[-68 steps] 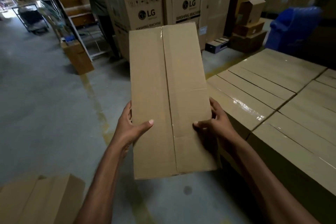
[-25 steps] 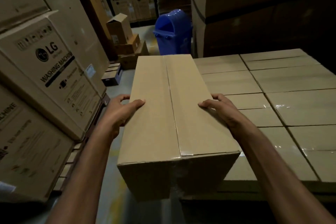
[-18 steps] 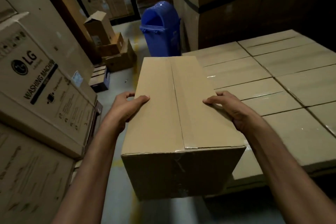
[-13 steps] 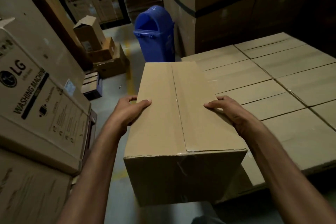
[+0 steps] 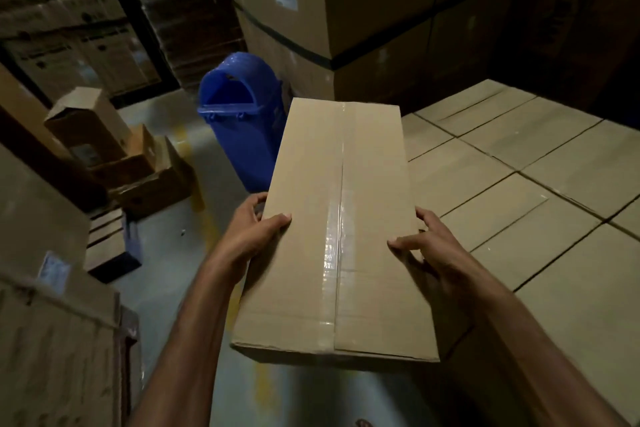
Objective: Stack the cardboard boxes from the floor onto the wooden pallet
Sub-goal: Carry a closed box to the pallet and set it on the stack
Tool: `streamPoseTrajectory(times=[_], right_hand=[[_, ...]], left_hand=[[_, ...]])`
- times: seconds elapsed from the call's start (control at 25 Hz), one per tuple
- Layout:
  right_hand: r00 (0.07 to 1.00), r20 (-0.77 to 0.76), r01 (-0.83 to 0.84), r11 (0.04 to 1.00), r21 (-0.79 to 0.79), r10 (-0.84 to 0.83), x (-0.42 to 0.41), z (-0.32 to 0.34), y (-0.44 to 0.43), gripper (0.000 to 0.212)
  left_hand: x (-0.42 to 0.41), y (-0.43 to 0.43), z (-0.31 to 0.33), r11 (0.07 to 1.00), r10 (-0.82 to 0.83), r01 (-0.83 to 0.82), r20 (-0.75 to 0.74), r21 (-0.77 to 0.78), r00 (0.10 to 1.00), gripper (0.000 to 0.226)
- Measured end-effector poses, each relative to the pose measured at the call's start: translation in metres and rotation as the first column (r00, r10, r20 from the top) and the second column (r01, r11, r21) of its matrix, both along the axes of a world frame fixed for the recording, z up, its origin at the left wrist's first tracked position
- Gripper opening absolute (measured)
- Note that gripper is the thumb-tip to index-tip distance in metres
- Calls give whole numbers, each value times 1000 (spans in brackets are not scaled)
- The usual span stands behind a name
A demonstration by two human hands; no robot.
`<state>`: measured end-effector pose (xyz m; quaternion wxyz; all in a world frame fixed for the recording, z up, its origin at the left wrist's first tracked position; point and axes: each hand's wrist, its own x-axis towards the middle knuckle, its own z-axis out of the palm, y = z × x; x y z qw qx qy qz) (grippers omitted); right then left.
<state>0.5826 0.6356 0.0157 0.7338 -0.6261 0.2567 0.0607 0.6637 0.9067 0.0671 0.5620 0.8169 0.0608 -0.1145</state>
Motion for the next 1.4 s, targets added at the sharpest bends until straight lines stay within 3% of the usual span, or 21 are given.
streamPoseTrajectory(times=[0.28,0.48,0.56,0.92,1.12,1.4], right_hand=[[974,87,213,977,-13,-211,107,18,29,70],[913,130,395,917,-52,-386,179,15,47,76],[874,135,478,876,-62,-467,207,14,59,77],[736,85,676,736,-38,-672,316,5,27,77],[716,93,697,717,-24,-692,381,-4,-31,71],[677,76,736,672,-82,-732,469,-26,-85,79]], left_hand=[[164,4,14,957,-289,288,39,16,957,66],[281,-4,7,849,-529,529,35,-4,848,75],[323,-11,8,799,-601,602,53,-4,798,69],[470,-91,1,699,-715,713,-22,-44,699,54],[536,-156,-13,685,-728,727,-20,-45,685,49],[641,-237,-46,636,-771,770,-29,-37,636,54]])
